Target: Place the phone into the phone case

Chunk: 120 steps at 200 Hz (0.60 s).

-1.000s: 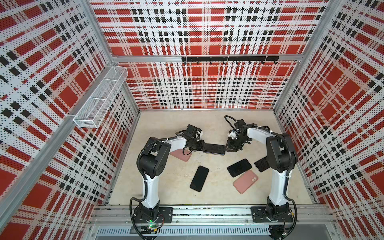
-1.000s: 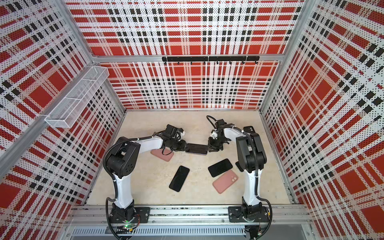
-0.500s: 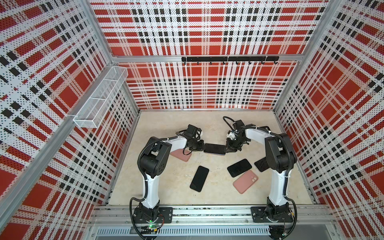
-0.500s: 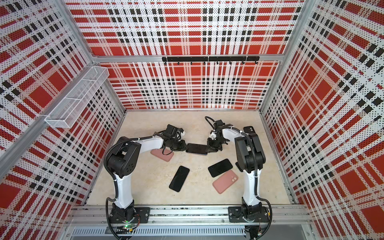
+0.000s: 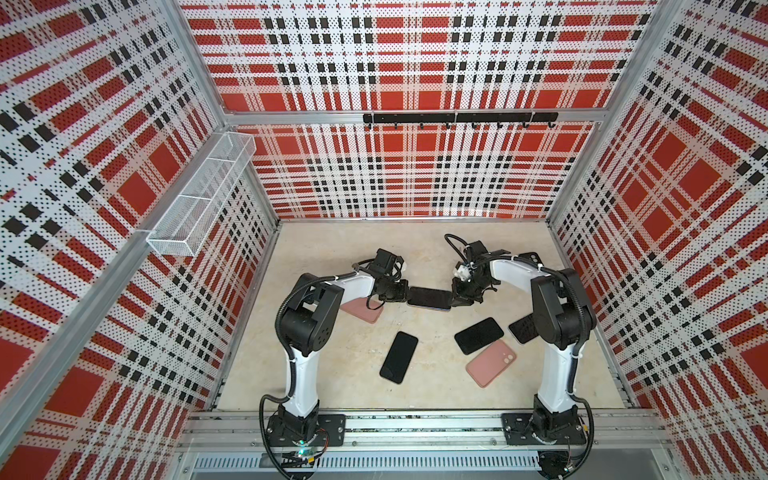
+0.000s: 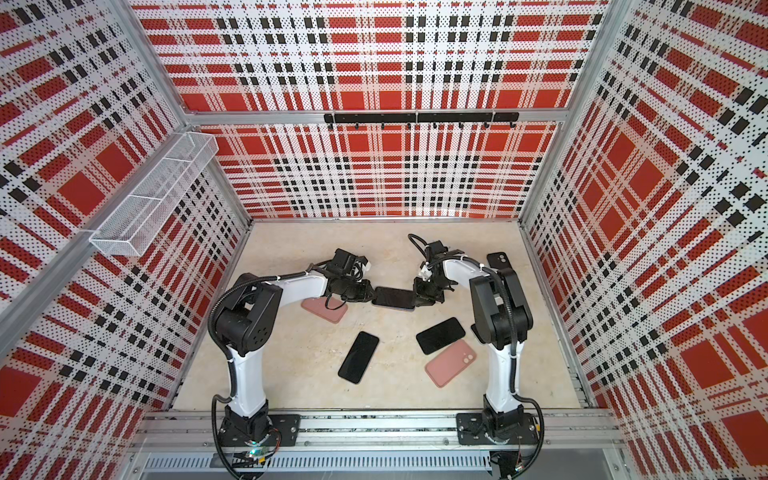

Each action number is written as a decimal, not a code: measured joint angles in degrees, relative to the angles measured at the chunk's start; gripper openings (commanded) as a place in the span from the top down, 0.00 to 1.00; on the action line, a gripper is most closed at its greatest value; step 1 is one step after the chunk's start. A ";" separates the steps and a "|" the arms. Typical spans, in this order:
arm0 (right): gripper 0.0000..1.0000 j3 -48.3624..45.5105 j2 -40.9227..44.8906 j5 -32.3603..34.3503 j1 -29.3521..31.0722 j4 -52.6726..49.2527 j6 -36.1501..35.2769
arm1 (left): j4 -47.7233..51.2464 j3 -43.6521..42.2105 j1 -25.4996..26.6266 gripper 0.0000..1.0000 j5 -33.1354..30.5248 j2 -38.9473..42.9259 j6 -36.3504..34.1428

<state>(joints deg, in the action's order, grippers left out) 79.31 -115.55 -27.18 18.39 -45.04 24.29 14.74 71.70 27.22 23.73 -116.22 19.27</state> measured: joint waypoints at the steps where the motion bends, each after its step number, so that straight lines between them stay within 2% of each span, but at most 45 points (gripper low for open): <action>1: 0.86 0.00 0.02 0.00 0.00 0.00 0.04 | 0.00 0.00 0.02 0.80 -0.02 0.00 0.00; 120: 0.92 -2.08 1.81 3.26 1.73 0.48 3.13 | 0.13 0.09 0.22 0.80 -0.44 0.02 0.00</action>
<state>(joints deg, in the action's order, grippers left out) 77.23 -113.73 -23.92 20.12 -44.56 27.42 14.87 71.79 27.44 23.29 -116.20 19.27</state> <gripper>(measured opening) 0.090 0.199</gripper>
